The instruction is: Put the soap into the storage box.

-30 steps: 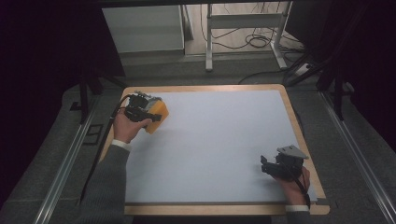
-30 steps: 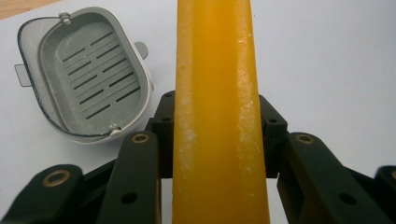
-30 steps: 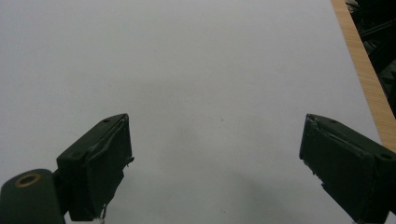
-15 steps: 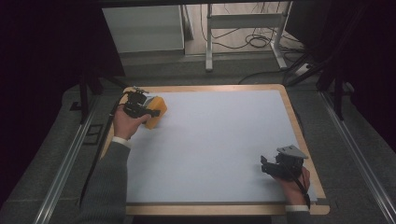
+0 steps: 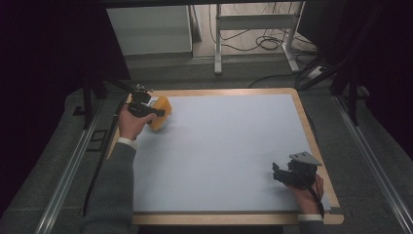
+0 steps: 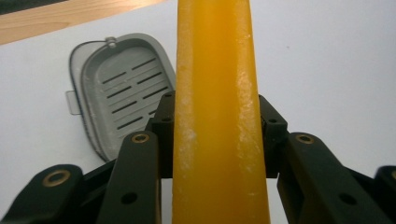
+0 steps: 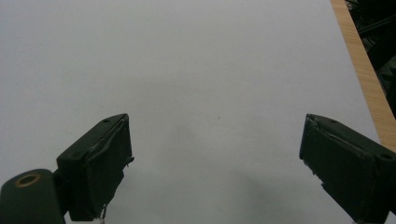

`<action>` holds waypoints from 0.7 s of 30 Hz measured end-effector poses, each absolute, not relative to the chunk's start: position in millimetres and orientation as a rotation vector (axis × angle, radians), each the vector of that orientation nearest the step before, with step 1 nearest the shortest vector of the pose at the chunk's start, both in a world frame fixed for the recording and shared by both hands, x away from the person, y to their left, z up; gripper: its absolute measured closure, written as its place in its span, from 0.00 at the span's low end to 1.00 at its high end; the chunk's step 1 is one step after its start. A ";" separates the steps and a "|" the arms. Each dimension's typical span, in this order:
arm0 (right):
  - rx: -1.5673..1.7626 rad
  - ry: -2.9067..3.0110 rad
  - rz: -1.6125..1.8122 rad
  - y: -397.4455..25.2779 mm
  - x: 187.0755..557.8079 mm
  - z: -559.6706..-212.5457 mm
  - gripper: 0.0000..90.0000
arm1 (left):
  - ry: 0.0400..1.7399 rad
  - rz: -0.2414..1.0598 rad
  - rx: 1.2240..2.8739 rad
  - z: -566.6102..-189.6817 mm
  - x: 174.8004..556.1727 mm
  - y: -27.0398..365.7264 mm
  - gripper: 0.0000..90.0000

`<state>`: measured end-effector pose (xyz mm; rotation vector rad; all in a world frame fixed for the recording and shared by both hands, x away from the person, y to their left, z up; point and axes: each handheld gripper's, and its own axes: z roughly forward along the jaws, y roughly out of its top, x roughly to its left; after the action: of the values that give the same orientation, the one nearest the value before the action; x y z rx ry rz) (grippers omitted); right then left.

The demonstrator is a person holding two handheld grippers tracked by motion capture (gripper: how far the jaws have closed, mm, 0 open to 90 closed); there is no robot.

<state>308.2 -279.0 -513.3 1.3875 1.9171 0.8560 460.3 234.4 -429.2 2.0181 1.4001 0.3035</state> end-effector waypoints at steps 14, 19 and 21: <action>1.391 1.917 0.855 -278.8 308.6 -513.9 0.10 | 1.457 0.285 1.961 -433.6 483.9 243.8 0.68; 1.394 1.916 0.855 -280.1 308.7 -513.7 0.10 | 1.492 0.273 1.945 -443.5 495.6 248.3 0.68; 1.397 1.913 0.854 -280.9 308.8 -513.6 0.10 | 1.511 0.268 1.926 -446.9 498.9 249.5 0.68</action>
<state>308.8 -280.9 -513.6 1.3965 1.9134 0.8539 498.9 249.5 -446.9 1.9257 1.5112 0.2683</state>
